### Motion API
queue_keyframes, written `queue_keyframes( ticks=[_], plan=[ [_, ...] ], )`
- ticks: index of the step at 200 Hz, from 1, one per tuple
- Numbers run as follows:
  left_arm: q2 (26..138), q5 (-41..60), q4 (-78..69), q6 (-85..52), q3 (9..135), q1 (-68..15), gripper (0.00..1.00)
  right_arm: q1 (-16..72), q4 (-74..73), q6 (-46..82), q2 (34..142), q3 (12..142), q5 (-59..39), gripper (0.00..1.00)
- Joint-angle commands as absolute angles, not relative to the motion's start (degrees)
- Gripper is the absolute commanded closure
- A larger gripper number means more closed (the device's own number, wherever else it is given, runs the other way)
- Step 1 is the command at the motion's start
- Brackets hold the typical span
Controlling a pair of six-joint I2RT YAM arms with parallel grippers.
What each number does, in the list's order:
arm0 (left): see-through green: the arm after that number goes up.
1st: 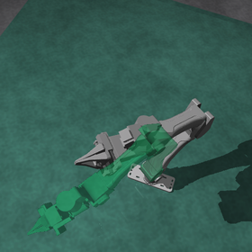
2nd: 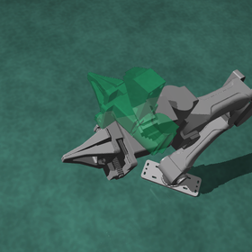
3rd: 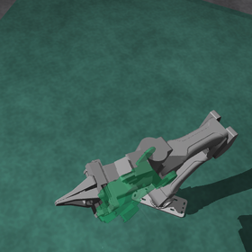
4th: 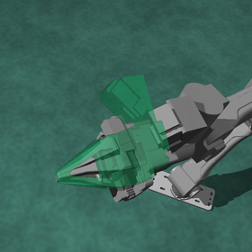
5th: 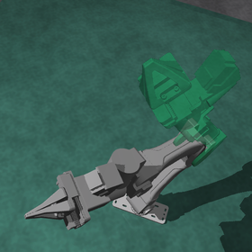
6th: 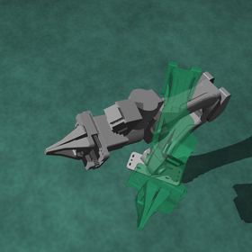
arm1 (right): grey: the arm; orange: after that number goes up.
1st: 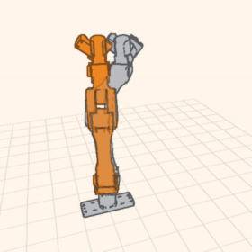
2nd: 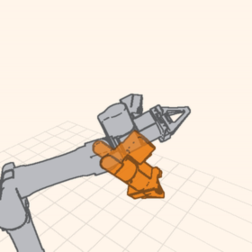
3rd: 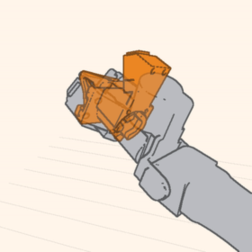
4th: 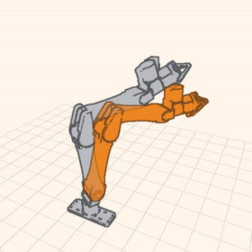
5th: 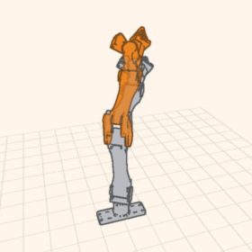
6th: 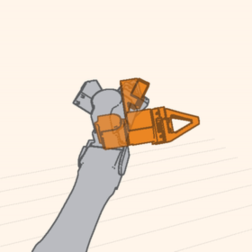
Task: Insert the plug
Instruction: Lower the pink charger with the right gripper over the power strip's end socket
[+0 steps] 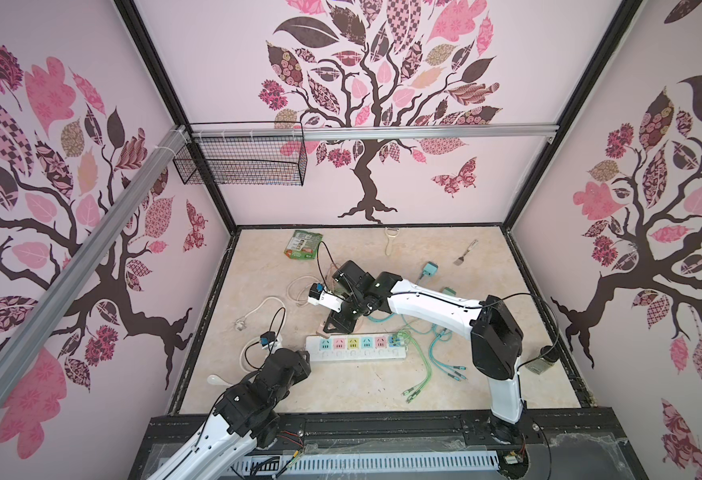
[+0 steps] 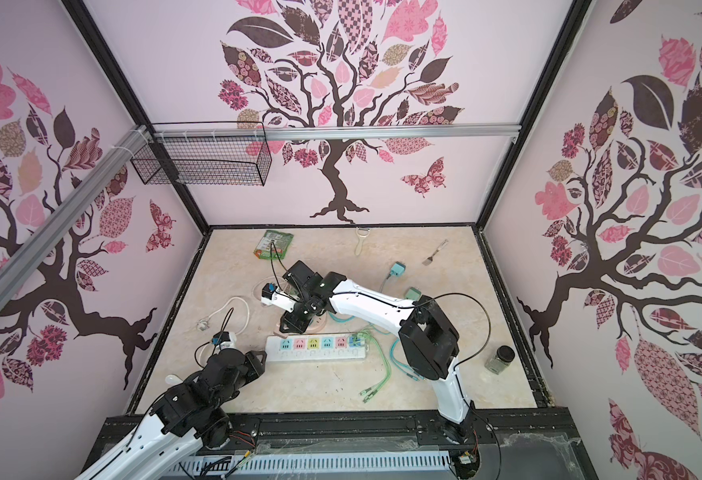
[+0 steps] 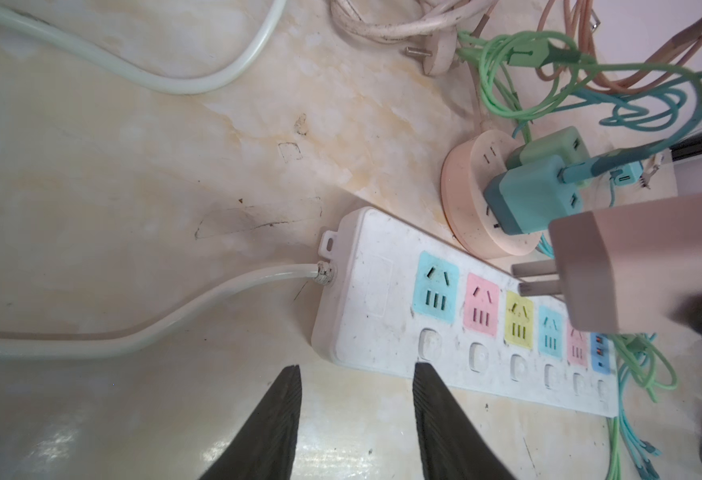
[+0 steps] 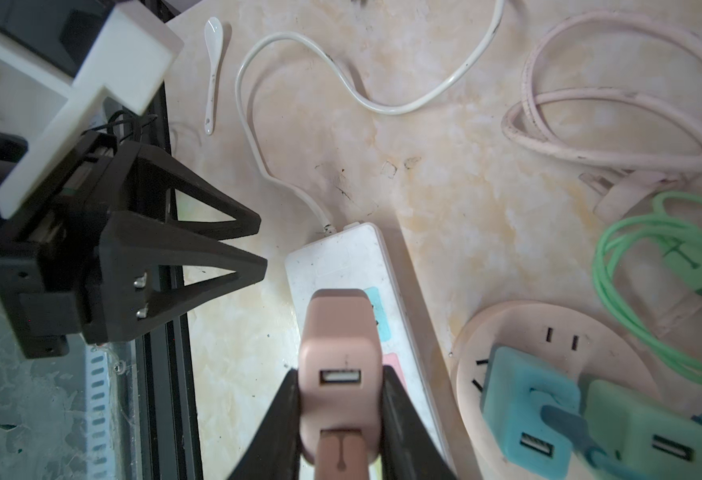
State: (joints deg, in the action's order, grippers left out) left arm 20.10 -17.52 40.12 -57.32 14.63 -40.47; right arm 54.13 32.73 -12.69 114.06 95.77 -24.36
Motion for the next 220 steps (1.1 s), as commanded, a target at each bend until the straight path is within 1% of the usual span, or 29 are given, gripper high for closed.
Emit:
queue_keyframes(
  ticks=[1,53,145,220],
  plan=[
    [21.16,-17.30,36.31,-56.01,13.37,-40.17,0.54,55.16,34.69,-14.58,112.82,95.37,-23.66,0.78],
    [24.26,-17.59,32.90,-55.37,12.48,-40.17,0.60,55.87,35.75,-15.36,114.36,94.92,-22.45,0.78],
    [27.42,-17.92,29.90,-55.10,10.92,-40.08,0.65,57.56,37.57,-17.22,117.27,96.20,-20.75,0.76],
    [32.19,-17.75,26.04,-54.51,10.22,-39.73,0.67,58.10,38.97,-18.28,120.30,98.78,-18.49,0.76]
  ],
)
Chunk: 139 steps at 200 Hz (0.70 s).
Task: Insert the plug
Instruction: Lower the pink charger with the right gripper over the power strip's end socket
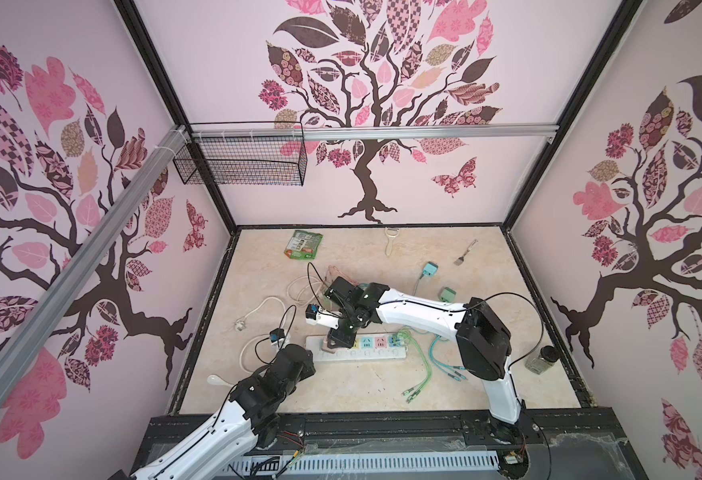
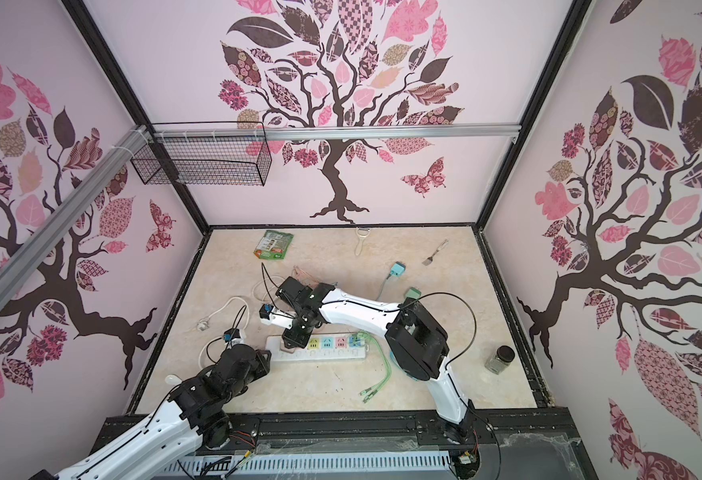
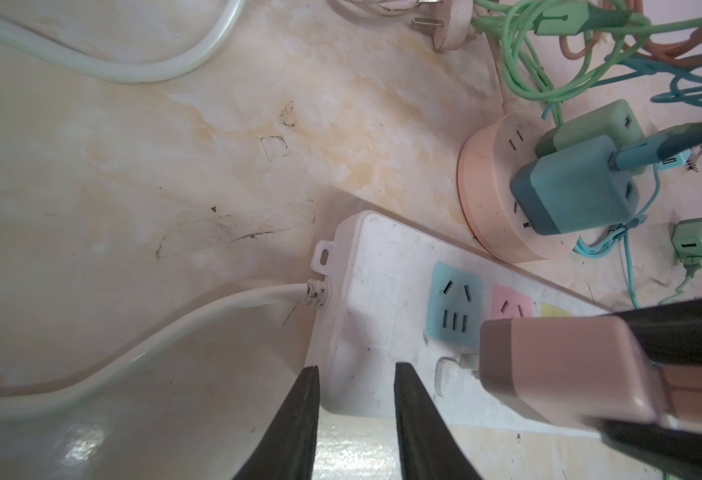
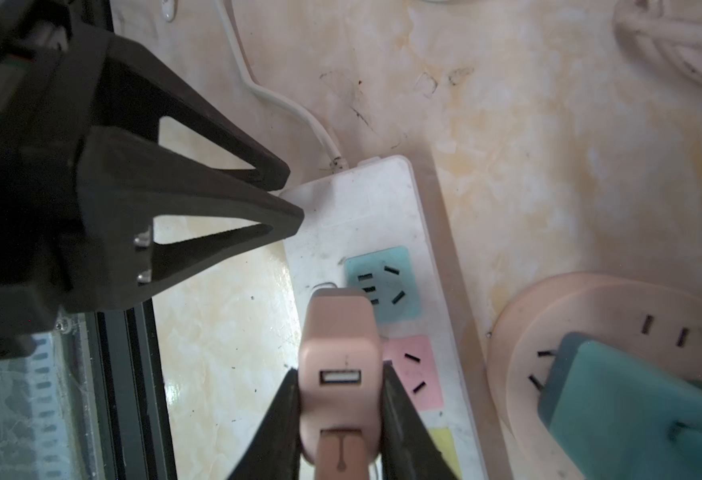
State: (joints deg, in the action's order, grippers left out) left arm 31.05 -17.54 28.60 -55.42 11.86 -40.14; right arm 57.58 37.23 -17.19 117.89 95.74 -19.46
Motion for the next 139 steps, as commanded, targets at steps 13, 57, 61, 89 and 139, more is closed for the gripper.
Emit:
queue_keyframes(
  ticks=[13,57,61,89,139],
  plan=[
    [32.98,-17.59,25.30,-54.34,10.11,-39.64,0.67,58.23,39.32,-18.53,120.76,99.39,-17.98,0.76],
    [34.35,-16.64,23.48,-54.29,9.67,-39.17,0.71,58.54,40.99,-19.92,122.52,101.74,-16.45,0.76],
    [34.38,-16.46,23.38,-54.26,9.60,-39.06,0.71,58.62,41.24,-19.99,122.66,102.06,-16.29,0.76],
    [34.72,-15.26,23.08,-54.03,9.34,-37.91,0.72,58.71,42.75,-20.84,123.95,103.88,-14.87,0.76],
    [34.15,-10.80,21.93,-52.77,8.30,-33.77,0.74,59.23,44.81,-22.34,125.76,105.77,-13.62,0.76]
  ],
)
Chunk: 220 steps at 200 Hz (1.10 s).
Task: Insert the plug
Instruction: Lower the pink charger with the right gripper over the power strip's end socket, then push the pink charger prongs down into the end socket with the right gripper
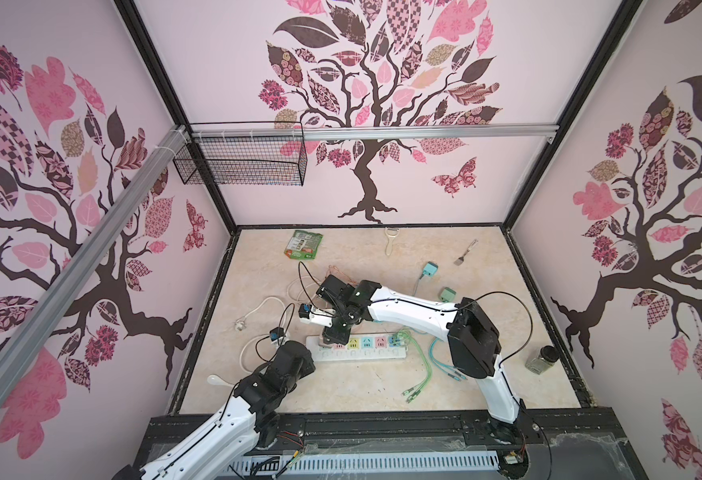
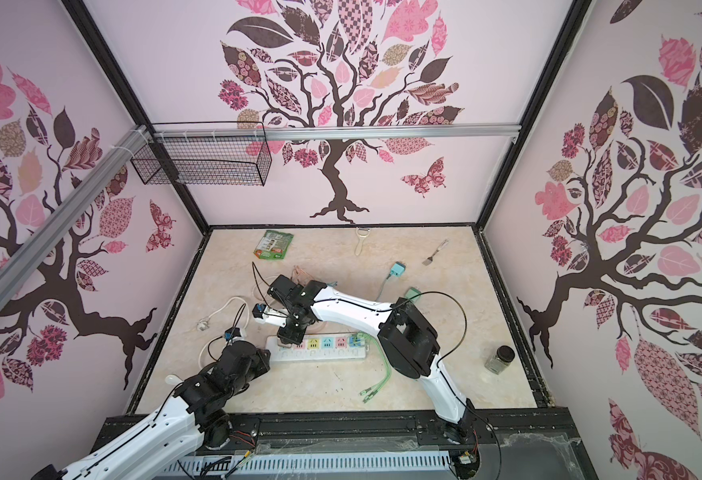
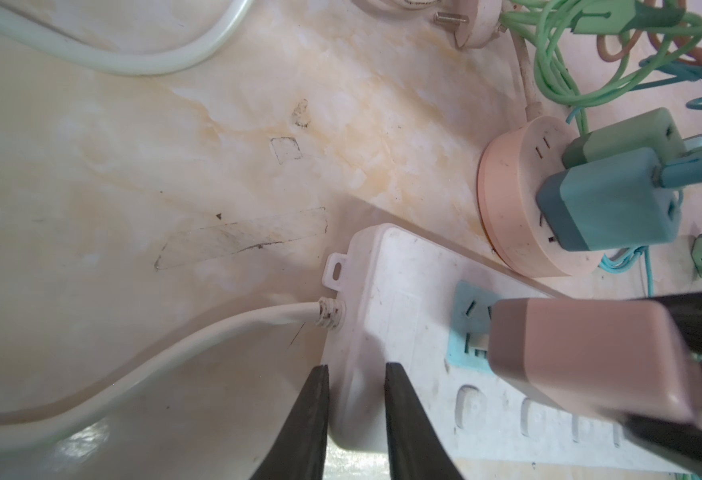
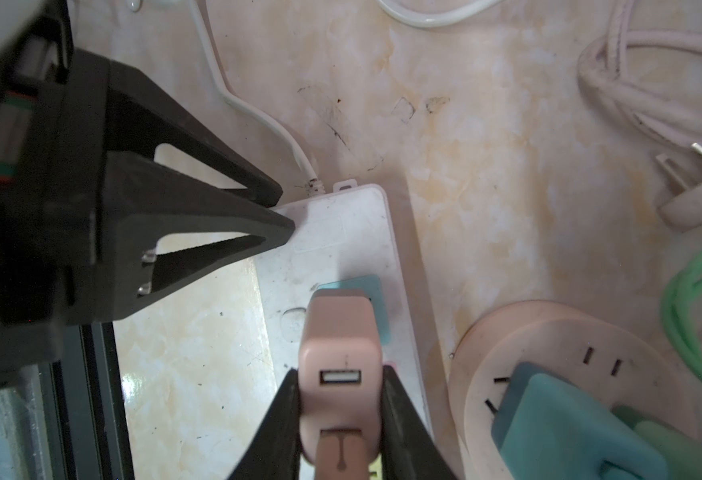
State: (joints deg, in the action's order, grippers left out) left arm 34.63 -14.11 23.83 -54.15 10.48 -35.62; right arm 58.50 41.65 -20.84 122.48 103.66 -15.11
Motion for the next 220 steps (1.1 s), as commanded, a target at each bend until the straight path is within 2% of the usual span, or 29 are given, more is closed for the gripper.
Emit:
queue_keyframes(
  ticks=[1,101,220],
  plan=[
    [34.13,-10.76,21.91,-52.75,8.28,-33.72,0.74,59.24,44.86,-22.33,125.81,105.80,-13.53,0.76],
    [34.37,-9.32,20.74,-52.21,7.56,-33.12,0.76,62.01,47.27,-30.45,127.13,106.05,-8.29,0.72],
    [33.40,-9.58,21.09,-52.36,7.36,-33.02,0.77,62.31,49.19,-32.70,129.27,108.69,-6.26,0.72]
  ],
)
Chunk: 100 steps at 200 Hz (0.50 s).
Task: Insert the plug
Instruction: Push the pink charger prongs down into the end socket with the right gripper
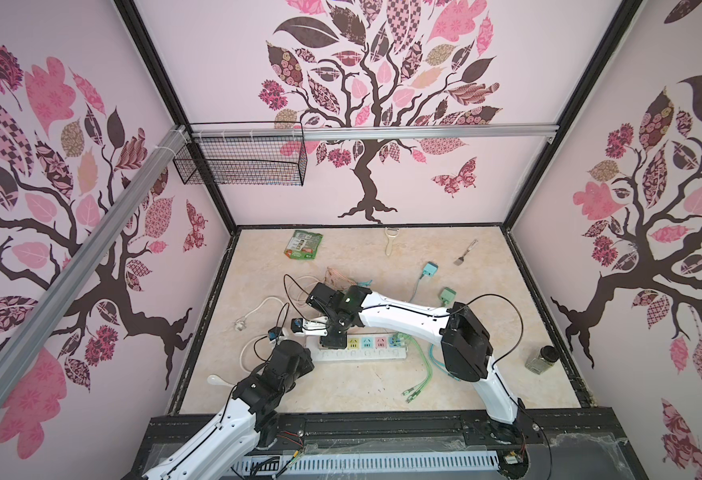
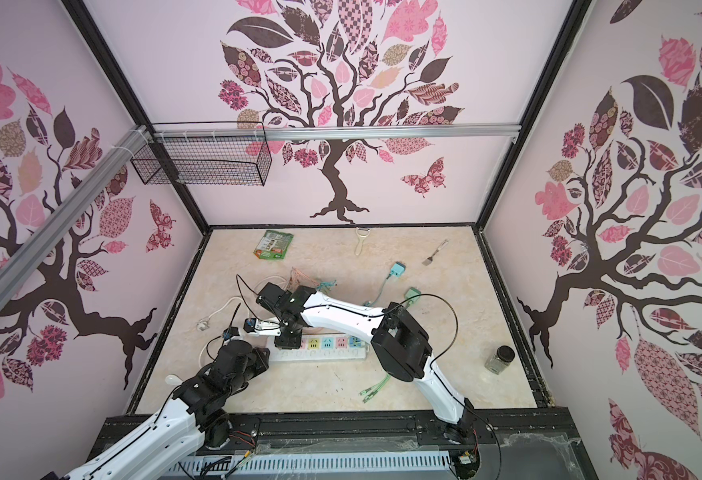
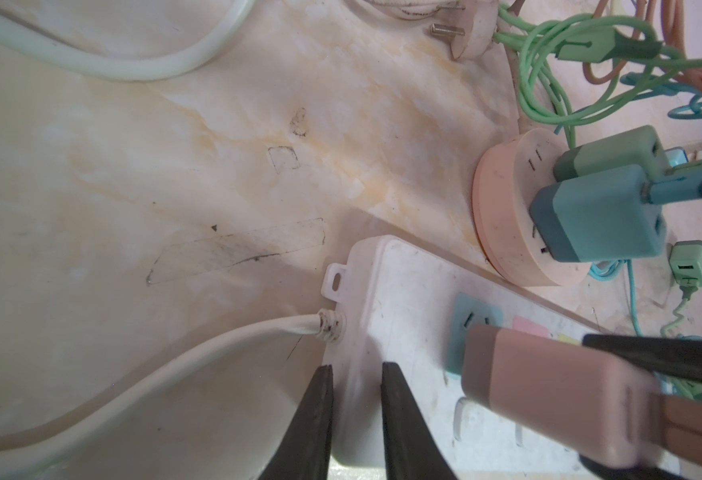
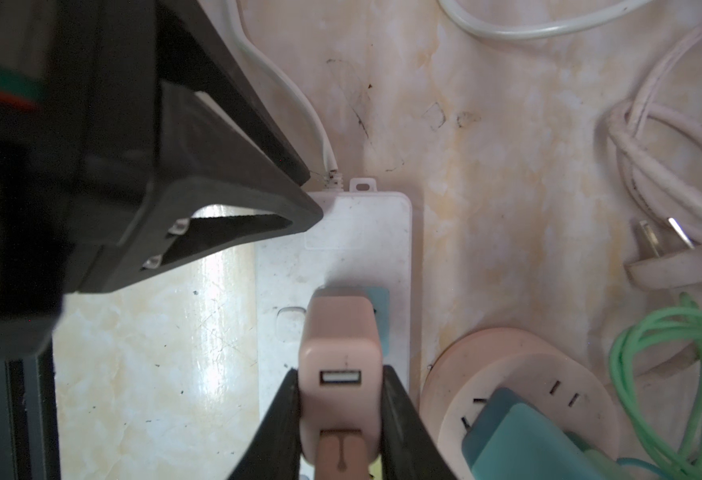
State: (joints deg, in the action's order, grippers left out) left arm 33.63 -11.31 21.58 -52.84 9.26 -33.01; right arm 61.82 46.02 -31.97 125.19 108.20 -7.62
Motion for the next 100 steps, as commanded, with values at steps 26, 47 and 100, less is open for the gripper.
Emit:
queue_keyframes(
  ticks=[26,47,100],
  plan=[
    [33.05,-9.62,21.32,-52.43,7.30,-33.01,0.77,62.31,49.57,-32.90,129.92,108.43,-5.81,0.71],
    [32.94,-9.73,21.36,-52.47,7.34,-33.02,0.77,62.30,49.83,-32.96,130.48,108.28,-5.30,0.71],
    [32.61,-9.68,21.55,-52.47,7.36,-32.98,0.77,62.32,51.38,-33.11,132.91,109.20,-2.93,0.71]
  ],
)
